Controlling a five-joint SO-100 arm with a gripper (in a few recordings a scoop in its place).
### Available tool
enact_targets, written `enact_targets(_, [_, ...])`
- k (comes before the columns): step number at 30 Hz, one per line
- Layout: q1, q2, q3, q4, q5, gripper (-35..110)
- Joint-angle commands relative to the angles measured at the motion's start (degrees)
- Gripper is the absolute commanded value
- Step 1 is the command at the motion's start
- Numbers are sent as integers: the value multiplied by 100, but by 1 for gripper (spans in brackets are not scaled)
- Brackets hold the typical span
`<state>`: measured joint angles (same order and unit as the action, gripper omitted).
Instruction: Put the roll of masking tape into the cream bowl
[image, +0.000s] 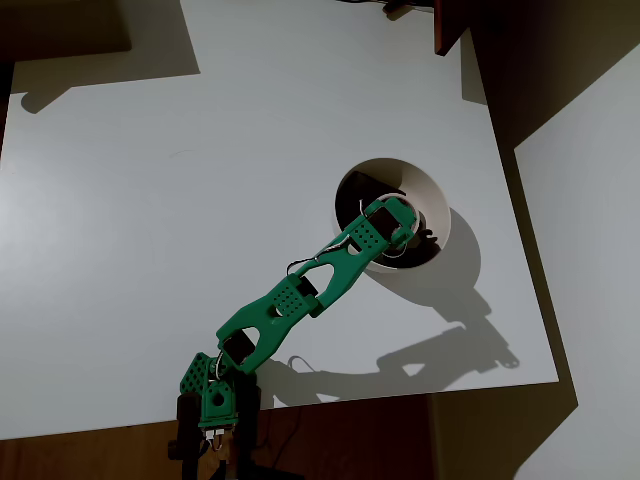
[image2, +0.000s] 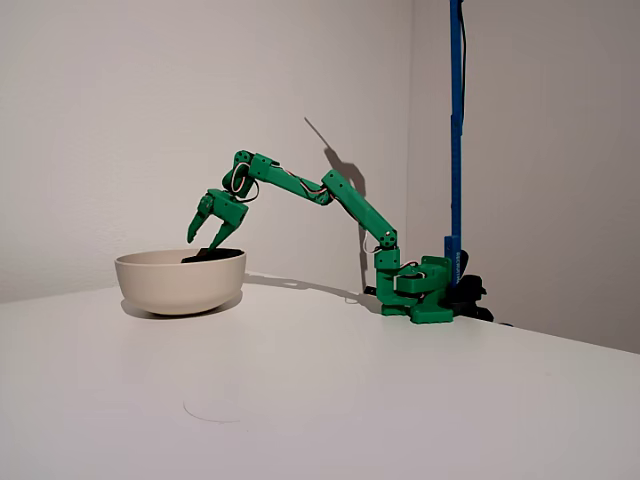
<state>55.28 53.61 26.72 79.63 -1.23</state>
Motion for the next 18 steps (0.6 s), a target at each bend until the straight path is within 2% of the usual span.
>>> enact_targets(1, [26, 773, -237, 35, 35, -8])
enact_targets(12, [-53, 800, -237, 0, 97, -8])
enact_targets(18, [-352, 1380, -237, -167, 334, -8])
